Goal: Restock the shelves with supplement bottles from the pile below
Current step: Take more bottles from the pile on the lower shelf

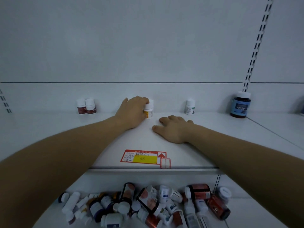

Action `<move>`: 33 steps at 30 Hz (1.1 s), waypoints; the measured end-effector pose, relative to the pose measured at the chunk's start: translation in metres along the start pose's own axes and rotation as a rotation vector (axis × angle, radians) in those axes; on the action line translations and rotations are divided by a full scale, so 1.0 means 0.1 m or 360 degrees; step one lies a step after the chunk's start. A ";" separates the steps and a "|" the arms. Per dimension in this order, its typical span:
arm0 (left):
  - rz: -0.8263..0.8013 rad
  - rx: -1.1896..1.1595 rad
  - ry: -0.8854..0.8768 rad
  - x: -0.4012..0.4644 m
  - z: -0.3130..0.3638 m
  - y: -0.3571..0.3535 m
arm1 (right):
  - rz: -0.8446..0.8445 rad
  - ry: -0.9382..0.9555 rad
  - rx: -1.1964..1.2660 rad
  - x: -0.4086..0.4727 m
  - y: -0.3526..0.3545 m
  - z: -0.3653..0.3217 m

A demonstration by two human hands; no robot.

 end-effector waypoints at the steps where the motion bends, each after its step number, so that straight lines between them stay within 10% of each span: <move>1: 0.0009 0.0020 0.0002 0.01 0.00 -0.01 | 0.0001 0.0003 0.0000 0.00 0.00 0.00; 33: -0.0507 -0.0234 0.0517 -2.21 -0.23 1.39 | 0.0232 0.0305 -0.0053 -0.86 0.37 -0.98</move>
Point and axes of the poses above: each hand's wrist, its own x-axis towards the middle knuckle, its own y-axis out of the back of the hand, z = x × y, the point moved 1 cm from there along x, towards the middle knuckle, and after that the axes turned 12 degrees about y, right-handed, at the moved point
